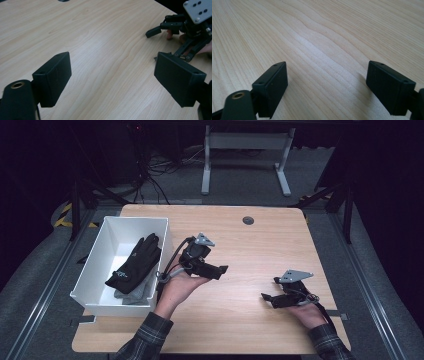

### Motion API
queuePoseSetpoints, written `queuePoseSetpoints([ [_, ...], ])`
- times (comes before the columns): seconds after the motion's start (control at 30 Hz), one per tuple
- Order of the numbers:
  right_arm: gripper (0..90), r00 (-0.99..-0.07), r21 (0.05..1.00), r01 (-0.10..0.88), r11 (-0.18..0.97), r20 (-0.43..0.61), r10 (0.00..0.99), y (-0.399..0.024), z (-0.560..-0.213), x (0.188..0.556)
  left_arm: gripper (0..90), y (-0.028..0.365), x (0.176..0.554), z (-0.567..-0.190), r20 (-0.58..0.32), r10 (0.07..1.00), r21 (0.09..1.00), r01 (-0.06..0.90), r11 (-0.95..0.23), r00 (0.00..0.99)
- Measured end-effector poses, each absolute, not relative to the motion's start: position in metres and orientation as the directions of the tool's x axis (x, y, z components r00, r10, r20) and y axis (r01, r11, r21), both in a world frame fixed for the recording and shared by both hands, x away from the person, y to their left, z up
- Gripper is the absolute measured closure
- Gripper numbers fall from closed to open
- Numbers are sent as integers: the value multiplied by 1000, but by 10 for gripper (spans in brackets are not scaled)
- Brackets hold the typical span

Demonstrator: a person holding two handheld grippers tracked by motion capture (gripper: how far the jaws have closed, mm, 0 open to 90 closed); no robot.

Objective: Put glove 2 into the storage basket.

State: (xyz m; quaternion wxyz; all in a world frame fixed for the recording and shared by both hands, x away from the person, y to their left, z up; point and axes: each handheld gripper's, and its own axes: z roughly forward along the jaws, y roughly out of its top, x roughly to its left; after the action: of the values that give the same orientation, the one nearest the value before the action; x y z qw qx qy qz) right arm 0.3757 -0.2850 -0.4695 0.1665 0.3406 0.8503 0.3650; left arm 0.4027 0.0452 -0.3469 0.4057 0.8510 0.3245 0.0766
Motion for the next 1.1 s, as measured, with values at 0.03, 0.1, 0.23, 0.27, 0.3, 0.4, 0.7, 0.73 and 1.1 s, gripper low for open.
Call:
queuePoseSetpoints([
  [0.03,182,-713,734,458,502,-35,700,-285,-469,376,151,43,402,-350,-134,611,739,490,-463,780],
  [0.1,181,-713,734,458,502,-35,701,-285,-469,376,151,39,401,-355,-135,608,733,492,-470,782],
  [0.23,180,-713,734,457,502,-35,700,-285,-469,376,150,34,400,-363,-128,604,723,491,-486,787],
  [0.27,180,-713,734,457,502,-35,700,-285,-469,376,150,32,399,-366,-127,601,721,489,-490,789],
  [0.3,180,-714,734,457,502,-35,700,-285,-469,376,145,30,399,-368,-122,596,716,486,-502,794],
  [0.4,179,-714,734,457,503,-35,699,-285,-469,376,140,27,397,-377,-121,590,706,487,-514,798],
  [0.7,175,-716,734,455,504,-35,698,-285,-470,376,114,20,391,-408,-112,563,687,473,-552,819],
  [0.73,175,-716,734,456,504,-35,698,-285,-470,376,110,19,390,-411,-107,564,686,471,-554,819],
  [1.1,173,-716,733,456,505,-35,697,-285,-470,376,82,8,381,-441,-79,547,664,453,-595,834],
])
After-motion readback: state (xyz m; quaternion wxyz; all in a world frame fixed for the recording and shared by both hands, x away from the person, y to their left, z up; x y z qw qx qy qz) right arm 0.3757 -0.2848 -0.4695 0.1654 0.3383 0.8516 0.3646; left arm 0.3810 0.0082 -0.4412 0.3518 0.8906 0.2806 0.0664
